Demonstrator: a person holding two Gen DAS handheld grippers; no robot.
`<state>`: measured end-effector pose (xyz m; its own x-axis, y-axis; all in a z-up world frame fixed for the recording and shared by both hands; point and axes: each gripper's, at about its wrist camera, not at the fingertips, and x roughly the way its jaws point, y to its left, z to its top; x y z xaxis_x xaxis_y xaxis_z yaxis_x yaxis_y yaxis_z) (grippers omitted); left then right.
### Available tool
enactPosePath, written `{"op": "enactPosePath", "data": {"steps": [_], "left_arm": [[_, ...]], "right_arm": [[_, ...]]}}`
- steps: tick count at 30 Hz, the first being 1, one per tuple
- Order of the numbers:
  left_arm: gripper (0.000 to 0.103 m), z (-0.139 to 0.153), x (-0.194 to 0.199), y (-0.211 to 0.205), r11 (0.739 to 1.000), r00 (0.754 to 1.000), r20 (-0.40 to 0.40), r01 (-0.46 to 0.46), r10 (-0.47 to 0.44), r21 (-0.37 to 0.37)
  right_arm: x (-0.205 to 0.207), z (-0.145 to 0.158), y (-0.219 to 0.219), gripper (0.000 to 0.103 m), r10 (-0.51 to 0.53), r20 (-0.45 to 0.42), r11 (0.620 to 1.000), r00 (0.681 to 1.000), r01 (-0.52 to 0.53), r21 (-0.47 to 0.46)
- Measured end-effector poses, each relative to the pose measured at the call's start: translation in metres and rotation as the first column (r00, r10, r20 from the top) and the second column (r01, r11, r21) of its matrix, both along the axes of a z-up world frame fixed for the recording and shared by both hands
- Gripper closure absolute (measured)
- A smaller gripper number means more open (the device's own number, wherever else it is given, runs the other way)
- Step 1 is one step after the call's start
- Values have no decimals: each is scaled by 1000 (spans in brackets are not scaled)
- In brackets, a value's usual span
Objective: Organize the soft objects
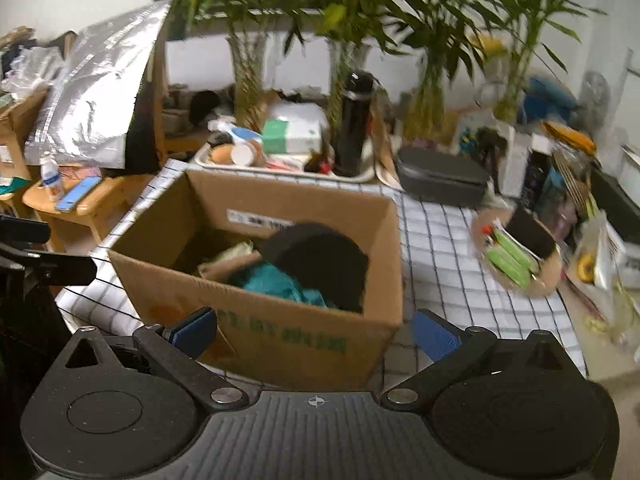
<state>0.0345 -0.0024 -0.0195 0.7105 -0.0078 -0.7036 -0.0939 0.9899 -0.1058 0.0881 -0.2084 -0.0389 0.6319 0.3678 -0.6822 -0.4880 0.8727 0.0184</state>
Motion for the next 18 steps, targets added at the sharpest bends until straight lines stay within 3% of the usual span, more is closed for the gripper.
{"op": "enactPosePath", "data": {"steps": [7,12,18], "left_arm": [[0,0,10,-8,998,999,-25,37,-36,41],[0,-1,20,-9,997,998,-51,33,-30,76],[0,-9,24,-16,996,994,-99,58,-52,64]], "right_arm": [[2,-6,-12,0,-79,-26,996,997,78,-43],[7,-11,-21,0,-69,-46,997,997,68,-19],[10,-15,-15,0,-70,-52,997,996,68,-46]]}}
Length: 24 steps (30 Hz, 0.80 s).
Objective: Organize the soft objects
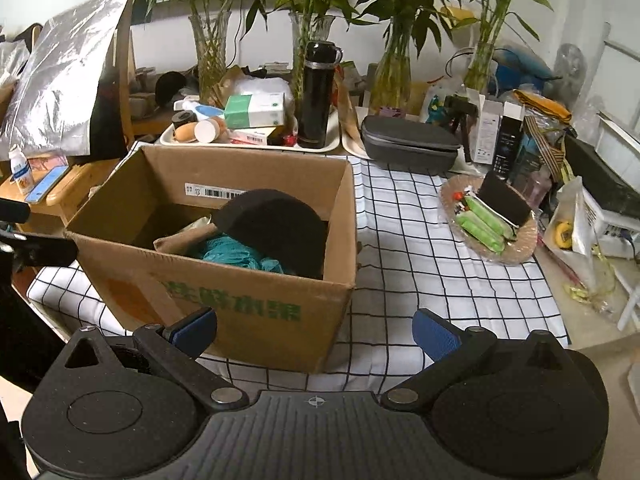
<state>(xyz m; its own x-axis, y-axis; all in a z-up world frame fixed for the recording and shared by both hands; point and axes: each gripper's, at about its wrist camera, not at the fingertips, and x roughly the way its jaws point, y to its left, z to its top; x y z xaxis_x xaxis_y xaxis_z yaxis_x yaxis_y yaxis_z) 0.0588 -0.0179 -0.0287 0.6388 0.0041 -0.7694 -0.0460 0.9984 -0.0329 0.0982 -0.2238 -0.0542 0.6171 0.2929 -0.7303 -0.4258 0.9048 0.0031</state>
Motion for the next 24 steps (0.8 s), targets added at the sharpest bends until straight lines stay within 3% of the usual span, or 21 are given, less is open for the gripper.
{"op": "enactPosePath", "data": {"steps": [24], "left_arm": [[0,-8,-3,11,999,997,-81,-16,20,43]], "right_arm": [[9,0,14,0,19,-19,997,1000,-21,-74]]}}
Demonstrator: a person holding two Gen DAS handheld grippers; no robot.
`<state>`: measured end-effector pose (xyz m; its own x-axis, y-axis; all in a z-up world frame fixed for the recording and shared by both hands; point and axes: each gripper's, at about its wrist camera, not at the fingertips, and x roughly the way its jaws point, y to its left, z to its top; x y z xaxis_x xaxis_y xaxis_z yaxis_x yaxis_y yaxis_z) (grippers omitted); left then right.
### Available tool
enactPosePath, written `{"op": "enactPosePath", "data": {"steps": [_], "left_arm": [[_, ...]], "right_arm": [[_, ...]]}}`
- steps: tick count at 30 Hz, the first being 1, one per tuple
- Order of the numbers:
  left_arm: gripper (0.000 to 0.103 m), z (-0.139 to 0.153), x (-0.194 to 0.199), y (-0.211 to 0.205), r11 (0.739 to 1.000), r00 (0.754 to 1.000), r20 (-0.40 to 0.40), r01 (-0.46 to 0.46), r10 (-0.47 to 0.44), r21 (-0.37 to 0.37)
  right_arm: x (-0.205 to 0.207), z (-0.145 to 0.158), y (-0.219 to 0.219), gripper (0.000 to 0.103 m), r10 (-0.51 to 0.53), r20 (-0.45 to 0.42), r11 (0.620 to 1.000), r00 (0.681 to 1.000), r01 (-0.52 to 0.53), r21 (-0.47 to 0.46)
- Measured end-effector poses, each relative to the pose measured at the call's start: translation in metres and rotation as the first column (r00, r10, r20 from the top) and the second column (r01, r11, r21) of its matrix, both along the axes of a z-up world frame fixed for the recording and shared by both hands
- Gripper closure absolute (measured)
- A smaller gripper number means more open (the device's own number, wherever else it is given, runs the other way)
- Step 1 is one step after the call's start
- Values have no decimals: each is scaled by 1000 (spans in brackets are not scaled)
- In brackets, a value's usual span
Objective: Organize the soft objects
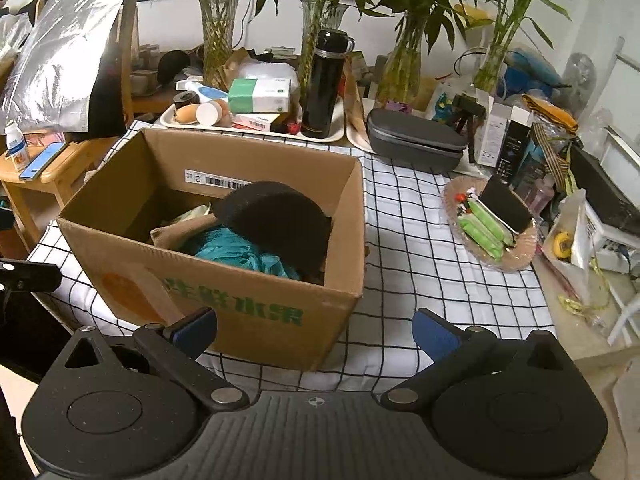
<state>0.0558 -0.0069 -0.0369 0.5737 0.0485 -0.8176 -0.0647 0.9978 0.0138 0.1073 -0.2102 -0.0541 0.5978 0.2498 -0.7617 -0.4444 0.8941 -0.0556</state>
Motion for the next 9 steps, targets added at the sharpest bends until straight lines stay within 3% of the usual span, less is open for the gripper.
{"op": "enactPosePath", "data": {"steps": [9], "left_arm": [[0,-4,3,2,1000,1000,6,6,-6,5]], "right_arm": [[3,-4,0,0,-13,-13,1000,1000,13,-18]]}}
